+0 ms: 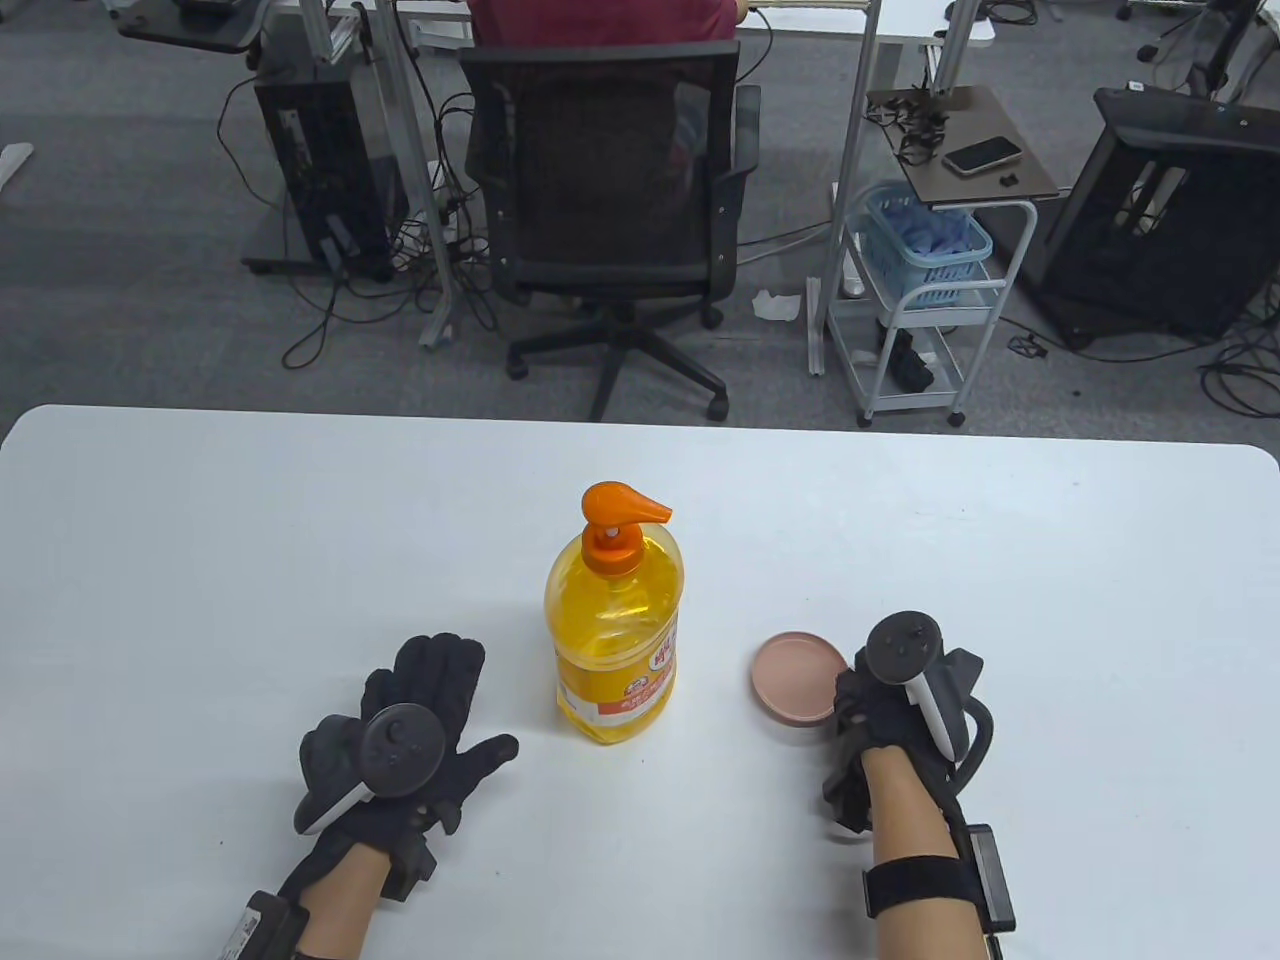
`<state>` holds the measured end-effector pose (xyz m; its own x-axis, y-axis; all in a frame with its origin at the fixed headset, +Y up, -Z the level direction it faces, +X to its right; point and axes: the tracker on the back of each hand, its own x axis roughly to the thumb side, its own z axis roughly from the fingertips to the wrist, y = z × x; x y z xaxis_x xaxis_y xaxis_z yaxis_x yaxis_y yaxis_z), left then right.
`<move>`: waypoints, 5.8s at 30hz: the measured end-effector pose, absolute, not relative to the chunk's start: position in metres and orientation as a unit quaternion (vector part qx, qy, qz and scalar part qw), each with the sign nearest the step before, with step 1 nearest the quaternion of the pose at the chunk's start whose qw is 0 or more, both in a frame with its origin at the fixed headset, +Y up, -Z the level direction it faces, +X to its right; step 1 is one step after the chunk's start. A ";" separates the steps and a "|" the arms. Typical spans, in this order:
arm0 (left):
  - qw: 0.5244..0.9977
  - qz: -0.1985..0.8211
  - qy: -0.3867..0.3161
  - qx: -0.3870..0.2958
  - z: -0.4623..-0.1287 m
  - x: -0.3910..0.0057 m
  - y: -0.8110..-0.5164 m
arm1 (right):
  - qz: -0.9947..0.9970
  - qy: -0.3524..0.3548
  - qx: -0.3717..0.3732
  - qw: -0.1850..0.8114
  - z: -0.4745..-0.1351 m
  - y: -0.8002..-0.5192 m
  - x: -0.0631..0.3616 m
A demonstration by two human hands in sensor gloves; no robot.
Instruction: Press dish soap pump onto seasoning dish
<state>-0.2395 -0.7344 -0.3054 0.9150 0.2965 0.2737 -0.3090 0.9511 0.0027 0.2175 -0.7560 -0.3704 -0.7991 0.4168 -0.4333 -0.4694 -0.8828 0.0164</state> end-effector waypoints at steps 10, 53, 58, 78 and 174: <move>0.977 0.163 -0.137 0.012 -0.307 -0.239 -0.740 | 0.935 0.098 -0.249 0.235 -0.382 -0.763 0.213; 0.949 0.177 -0.259 0.029 -0.352 -0.123 -0.551 | 0.934 -0.067 -0.065 0.344 -0.361 -0.540 0.133; 0.938 0.216 -0.266 0.061 -0.350 -0.128 -0.553 | 0.935 -0.071 -0.061 0.341 -0.359 -0.536 0.131; 0.936 0.233 -0.255 0.074 -0.350 -0.126 -0.556 | 0.933 -0.065 -0.042 0.351 -0.359 -0.534 0.128; 0.989 0.074 -0.122 -0.028 -0.295 -0.222 -0.738 | 0.982 -0.102 0.155 0.043 -0.285 -0.734 0.154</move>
<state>-0.2218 -0.7380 -0.2954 0.9591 0.1532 0.2382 -0.1397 0.9875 -0.0727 0.1541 -0.7336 -0.2849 -0.9485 0.0530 0.3122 -0.1158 -0.9756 -0.1863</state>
